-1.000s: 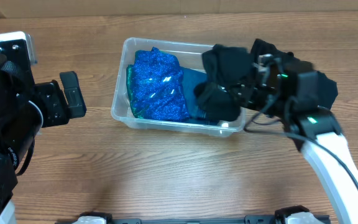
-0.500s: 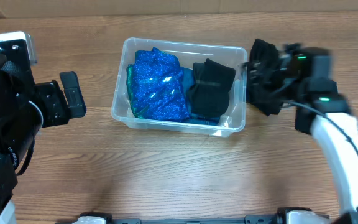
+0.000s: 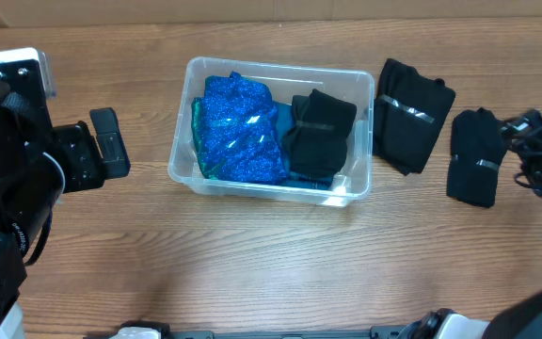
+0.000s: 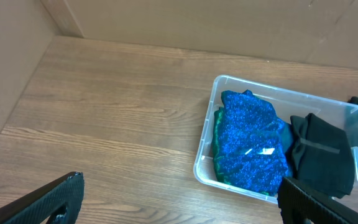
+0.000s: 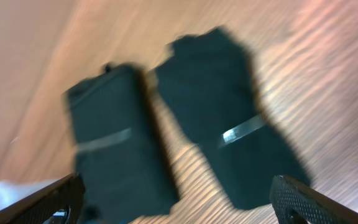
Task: Pack container
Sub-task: 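Move the right gripper to the next black garment on the right, then grasp the black garment and place it on top in the bin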
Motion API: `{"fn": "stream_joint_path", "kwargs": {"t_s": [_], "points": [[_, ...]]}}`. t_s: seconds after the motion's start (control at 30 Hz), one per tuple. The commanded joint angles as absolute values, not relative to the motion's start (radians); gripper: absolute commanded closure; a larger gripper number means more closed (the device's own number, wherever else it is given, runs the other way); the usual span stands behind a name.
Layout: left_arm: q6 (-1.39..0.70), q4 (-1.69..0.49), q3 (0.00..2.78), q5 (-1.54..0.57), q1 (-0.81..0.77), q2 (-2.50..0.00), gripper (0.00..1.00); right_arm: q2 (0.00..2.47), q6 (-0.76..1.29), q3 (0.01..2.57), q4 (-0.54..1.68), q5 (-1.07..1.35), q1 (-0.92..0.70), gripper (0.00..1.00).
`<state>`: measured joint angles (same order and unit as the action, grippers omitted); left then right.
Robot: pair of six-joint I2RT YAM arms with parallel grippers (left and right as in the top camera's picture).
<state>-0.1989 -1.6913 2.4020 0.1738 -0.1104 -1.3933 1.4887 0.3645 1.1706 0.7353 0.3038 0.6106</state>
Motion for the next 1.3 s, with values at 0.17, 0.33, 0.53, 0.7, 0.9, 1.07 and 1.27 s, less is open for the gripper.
{"fn": "stream_joint_path", "kwargs": {"t_s": [0.17, 0.33, 0.53, 0.7, 0.9, 1.07, 1.27], "points": [[-0.179, -1.689, 2.404, 0.191, -0.105, -1.387, 0.00, 1.749, 0.138, 1.179, 0.608, 0.353, 0.651, 0.00], [-0.179, -1.689, 2.404, 0.191, -0.105, -1.387, 0.00, 1.848, 0.099, 1.179, 0.579, 0.357, 0.638, 0.00], [-0.179, -1.689, 2.404, 0.191, -0.105, -1.387, 0.00, 1.925, 0.097, 1.179, 0.584, 0.389, 0.612, 0.09], [-0.179, -1.689, 2.404, 0.191, -0.105, -1.387, 0.00, 1.963, 0.160, 1.179, 0.606, 0.317, 0.580, 0.40], [-0.179, -1.689, 2.404, 0.191, -0.105, -1.387, 0.00, 1.905, 0.250, 1.194, 0.664, 0.352, 0.583, 0.68], [-0.179, -1.689, 2.404, 0.191, -0.105, -1.387, 0.00, 1.749, 0.270, 1.248, 0.770, 0.491, 0.558, 0.78], [-0.179, -1.689, 2.404, 0.191, -0.105, -1.387, 0.00, 1.417, 0.270, 1.270, 0.867, 0.565, 0.405, 0.83]]}}
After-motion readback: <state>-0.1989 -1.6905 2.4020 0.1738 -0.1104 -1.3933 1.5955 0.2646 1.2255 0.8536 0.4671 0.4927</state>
